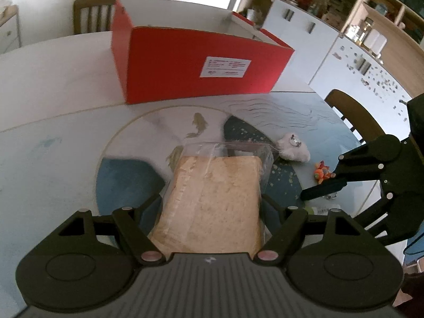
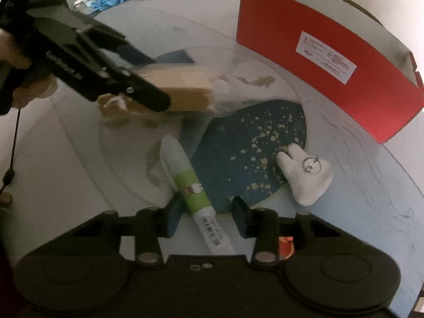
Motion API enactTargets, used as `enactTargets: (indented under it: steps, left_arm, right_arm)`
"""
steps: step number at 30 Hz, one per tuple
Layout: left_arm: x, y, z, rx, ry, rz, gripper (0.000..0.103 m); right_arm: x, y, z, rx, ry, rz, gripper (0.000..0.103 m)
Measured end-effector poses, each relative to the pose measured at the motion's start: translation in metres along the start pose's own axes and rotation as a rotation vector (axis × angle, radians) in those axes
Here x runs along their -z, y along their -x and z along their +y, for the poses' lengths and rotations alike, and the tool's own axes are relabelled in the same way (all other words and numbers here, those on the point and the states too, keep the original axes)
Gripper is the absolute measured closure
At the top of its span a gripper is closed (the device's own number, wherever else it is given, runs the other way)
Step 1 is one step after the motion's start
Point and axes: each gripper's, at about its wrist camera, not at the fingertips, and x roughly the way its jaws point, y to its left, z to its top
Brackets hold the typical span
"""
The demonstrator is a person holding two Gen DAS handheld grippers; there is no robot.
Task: Organize objects
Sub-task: 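Grasp the bread packet with the left gripper while the right gripper grasps the green marker, then carry the bread packet and marker over the red box with both grippers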
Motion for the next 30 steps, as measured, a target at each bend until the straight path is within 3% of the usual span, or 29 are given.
enactTargets:
  steps: [8, 19, 30]
  left_arm:
    - [0.011, 0.008, 0.001, -0.029, 0.061, -0.008, 0.025]
    - [0.018, 0.024, -0.013, -0.081, 0.136, -0.03, 0.026]
    - [-0.015, 0.054, -0.037, -0.06, 0.138, -0.142, 0.026]
  right_arm:
    - [0.001, 0.001, 0.005, 0.043, -0.06, -0.024, 0.086]
    - [0.01, 0.026, -0.011, 0.037, -0.404, -0.111, 0.086]
    - [-0.012, 0.084, -0.031, 0.054, -0.549, -0.257, 0.086]
